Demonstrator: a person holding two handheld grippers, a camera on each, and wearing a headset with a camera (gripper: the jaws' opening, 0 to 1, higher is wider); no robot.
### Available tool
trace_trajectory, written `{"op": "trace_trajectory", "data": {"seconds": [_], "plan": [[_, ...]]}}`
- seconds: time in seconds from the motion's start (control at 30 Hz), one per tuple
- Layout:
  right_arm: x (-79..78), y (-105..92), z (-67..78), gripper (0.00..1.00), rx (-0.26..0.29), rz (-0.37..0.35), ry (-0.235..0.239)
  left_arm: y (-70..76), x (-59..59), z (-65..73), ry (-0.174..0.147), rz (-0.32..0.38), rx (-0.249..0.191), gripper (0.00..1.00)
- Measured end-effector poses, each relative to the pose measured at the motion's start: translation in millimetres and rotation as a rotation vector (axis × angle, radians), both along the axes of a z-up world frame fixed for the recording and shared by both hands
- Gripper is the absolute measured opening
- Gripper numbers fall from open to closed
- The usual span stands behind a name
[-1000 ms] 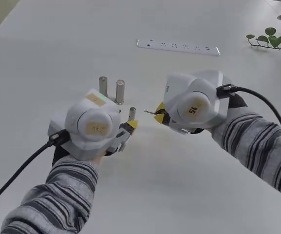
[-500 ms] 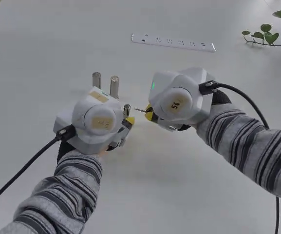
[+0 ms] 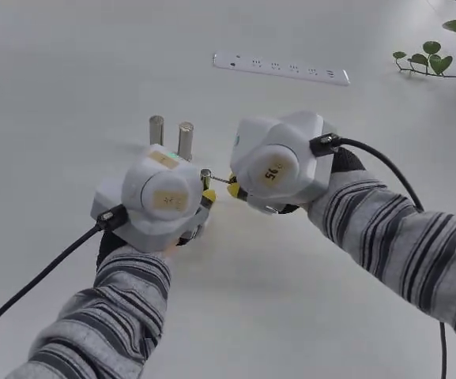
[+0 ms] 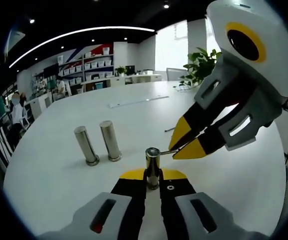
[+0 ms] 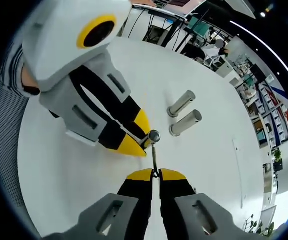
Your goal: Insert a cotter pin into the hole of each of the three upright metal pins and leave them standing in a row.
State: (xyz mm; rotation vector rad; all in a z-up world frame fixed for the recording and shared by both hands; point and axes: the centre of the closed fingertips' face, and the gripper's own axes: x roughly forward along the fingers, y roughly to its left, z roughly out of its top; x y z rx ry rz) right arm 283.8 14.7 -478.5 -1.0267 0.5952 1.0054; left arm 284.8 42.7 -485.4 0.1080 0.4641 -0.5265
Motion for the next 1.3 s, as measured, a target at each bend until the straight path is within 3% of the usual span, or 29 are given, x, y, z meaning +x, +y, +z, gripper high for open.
{"op": "trace_trajectory", "data": {"seconds": [0.47, 1.07, 1.3], "plan": [[0.3, 2.5, 2.6, 0.0, -0.005, 0.009, -0.014, -1.4, 1.1, -0.3, -0.008, -0.007, 0.003, 0.05], [-6.9, 1.0, 8.5, 0.0, -0.066, 0.049, -0.049, -2.7, 2.0, -1.4, -0.01, -0.006, 0.008, 0.05], [-8.5, 3.0, 13.5, 0.0, -0.052, 0.053, -0.053, -3.2, 2.0, -1.6, -0.011, -0.007, 0.007, 0.05]]}}
